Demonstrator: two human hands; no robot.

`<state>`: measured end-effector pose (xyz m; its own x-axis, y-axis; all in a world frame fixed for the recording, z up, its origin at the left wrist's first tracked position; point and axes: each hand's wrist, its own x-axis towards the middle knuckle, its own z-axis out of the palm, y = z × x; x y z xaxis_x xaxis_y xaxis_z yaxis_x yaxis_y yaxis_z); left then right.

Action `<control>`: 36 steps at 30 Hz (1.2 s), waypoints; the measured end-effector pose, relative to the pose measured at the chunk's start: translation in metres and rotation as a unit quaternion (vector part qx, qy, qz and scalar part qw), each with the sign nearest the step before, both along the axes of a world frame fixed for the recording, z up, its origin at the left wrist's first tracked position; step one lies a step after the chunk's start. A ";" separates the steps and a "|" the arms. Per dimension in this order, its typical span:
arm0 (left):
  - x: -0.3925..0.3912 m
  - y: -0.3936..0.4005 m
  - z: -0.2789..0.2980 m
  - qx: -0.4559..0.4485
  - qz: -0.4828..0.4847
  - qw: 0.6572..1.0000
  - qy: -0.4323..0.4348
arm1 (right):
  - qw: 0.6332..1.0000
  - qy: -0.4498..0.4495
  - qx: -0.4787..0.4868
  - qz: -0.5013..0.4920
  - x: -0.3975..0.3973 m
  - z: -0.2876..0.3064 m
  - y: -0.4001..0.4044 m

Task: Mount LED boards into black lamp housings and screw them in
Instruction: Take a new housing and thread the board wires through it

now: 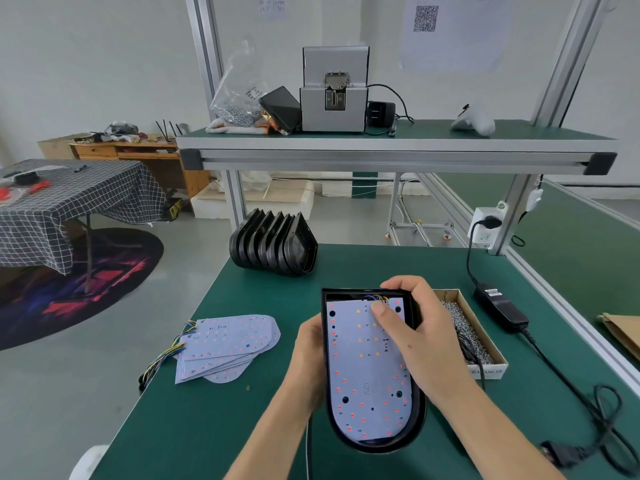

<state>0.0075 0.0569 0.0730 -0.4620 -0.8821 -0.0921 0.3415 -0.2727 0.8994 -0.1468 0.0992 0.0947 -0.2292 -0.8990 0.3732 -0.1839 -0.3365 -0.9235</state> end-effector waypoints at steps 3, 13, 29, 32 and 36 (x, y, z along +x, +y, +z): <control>0.001 0.002 -0.001 -0.020 -0.025 0.999 -0.032 | 1.000 0.013 0.014 -0.002 -0.004 0.000 0.002; 0.028 -0.001 0.004 -0.008 -0.040 0.999 0.011 | 0.997 0.071 0.019 -0.009 -0.009 -0.001 -0.004; 0.011 0.016 0.014 -0.217 0.160 0.948 -0.168 | 0.994 0.108 0.024 0.007 -0.004 0.006 0.002; 0.010 0.016 0.017 -0.218 0.162 0.944 -0.184 | 0.996 0.090 0.022 0.005 -0.005 0.008 0.002; 0.011 0.015 0.017 -0.215 0.161 0.941 -0.204 | 0.996 0.085 0.027 -0.003 -0.004 0.008 0.000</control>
